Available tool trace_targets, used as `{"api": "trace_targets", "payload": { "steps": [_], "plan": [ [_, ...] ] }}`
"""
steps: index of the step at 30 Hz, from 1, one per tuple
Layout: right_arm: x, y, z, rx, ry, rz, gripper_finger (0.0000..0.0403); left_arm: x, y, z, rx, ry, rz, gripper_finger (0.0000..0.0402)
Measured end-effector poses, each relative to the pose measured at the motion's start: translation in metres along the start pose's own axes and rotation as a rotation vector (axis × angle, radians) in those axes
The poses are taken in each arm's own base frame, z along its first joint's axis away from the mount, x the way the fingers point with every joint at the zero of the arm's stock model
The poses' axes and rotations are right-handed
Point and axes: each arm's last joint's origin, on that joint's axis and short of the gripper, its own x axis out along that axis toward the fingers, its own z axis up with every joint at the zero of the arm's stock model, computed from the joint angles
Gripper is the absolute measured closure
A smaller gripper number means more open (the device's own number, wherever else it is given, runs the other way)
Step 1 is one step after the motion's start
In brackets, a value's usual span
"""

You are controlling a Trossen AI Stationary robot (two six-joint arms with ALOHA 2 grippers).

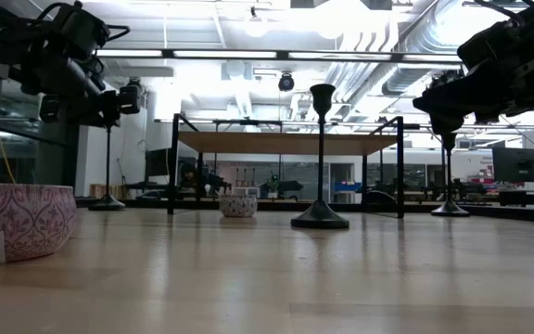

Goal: Pick & Place candle stick holders
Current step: Put the top left black candle holder on the shelf

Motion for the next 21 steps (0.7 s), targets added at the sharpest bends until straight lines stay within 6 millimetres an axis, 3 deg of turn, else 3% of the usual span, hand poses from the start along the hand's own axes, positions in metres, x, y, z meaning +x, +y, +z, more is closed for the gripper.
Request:
{"api": "trace_targets", "payload": {
  "steps": [16, 21],
  "plan": [
    [0.000, 0.000, 0.000, 0.000, 0.000, 0.000, 0.0307, -0.002, -0.008, 0.014, -0.063, -0.071, -0.172, 0.0291],
    [0.000, 0.000, 0.000, 0.000, 0.000, 0.000, 0.0307, -0.005, -0.014, 0.032, -0.058, -0.115, -0.213, 0.0291]
  ]
}}
